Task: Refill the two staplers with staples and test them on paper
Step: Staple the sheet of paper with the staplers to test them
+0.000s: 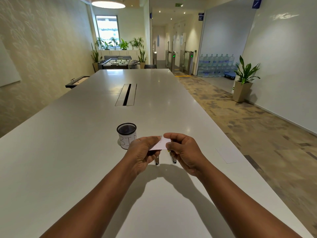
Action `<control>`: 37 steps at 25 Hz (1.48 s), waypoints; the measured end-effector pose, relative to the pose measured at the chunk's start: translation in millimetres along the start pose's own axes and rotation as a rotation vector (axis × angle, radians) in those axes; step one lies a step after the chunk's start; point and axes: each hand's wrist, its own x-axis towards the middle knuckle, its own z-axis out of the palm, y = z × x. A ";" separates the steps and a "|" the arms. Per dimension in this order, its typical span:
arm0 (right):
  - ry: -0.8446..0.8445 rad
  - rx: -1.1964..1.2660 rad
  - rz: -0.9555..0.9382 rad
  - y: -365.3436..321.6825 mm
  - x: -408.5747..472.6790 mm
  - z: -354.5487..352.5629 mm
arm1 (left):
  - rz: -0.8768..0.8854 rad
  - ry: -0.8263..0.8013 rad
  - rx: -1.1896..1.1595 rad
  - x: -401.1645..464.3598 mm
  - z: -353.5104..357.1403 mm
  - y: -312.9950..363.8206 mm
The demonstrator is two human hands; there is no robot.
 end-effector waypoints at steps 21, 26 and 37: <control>0.019 -0.016 0.005 -5.6 -8.3 3.5 | 0.028 -0.115 0.039 -6.8 -3.7 -1.8; 0.023 -0.020 0.005 -3.2 -10.4 4.1 | 0.048 -0.068 0.051 -8.4 -3.4 -5.0; 0.031 -0.010 0.004 -6.5 -10.8 8.1 | 0.047 -0.127 0.022 -12.8 -8.2 -2.3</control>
